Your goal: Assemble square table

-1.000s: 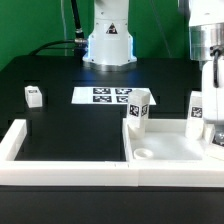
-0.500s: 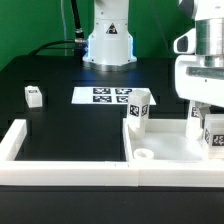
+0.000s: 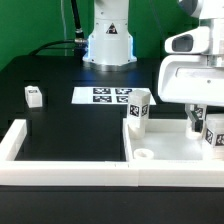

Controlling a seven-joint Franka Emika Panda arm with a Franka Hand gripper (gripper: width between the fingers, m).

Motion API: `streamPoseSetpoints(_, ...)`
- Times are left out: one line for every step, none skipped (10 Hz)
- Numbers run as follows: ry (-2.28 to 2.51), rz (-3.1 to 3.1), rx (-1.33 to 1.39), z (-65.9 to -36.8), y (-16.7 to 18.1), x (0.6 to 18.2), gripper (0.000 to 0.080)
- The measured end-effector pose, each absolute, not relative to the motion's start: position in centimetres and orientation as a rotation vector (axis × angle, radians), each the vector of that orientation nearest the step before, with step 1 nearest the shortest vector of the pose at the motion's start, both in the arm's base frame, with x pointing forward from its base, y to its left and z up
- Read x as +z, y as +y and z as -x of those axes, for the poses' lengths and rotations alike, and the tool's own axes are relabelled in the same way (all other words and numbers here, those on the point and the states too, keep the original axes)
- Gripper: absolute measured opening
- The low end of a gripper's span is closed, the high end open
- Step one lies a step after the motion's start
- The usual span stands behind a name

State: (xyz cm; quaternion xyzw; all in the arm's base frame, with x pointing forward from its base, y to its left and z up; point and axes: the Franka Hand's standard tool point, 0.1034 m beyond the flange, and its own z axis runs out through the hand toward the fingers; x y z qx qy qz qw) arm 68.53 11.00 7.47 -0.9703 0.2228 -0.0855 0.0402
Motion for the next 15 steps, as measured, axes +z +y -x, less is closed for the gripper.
streamPoseSetpoints(0.558,3.001,-0.273,-68.3,11.1,7.8,0.0649)
streamPoseSetpoints(0.469,3.012,-0.292,-68.5,11.5,8.7,0.0649)
streamPoseSetpoints(0.473,3.014,-0.289,-68.5,11.3,8.4,0.0649)
streamPoseSetpoints(0.518,3.005,-0.284,-68.4,11.2,8.3,0.0649)
streamPoseSetpoints(0.519,3.005,-0.284,-68.5,11.2,8.3,0.0540)
streamPoseSetpoints(0.639,2.974,-0.278,-68.4,11.2,8.3,0.0405)
streamPoseSetpoints(0.730,2.953,-0.274,-68.4,10.8,8.3,0.0405)
streamPoseSetpoints(0.869,2.909,-0.267,-68.4,10.7,8.3,0.0307)
streamPoseSetpoints(0.974,2.871,-0.261,-68.4,10.5,8.2,0.0307)
streamPoseSetpoints(1.070,2.833,-0.255,-68.4,10.4,8.2,0.0307)
streamPoseSetpoints(1.170,2.787,-0.248,-68.4,10.2,8.2,0.0307)
streamPoseSetpoints(1.357,2.692,-0.236,-68.4,9.8,8.2,0.0307)
streamPoseSetpoints(1.604,2.533,-0.202,-68.3,9.6,8.1,0.0307)
streamPoseSetpoints(1.813,2.360,-0.165,-68.1,9.5,8.1,0.0307)
streamPoseSetpoints(1.960,2.212,-0.129,-68.0,9.7,8.0,0.0307)
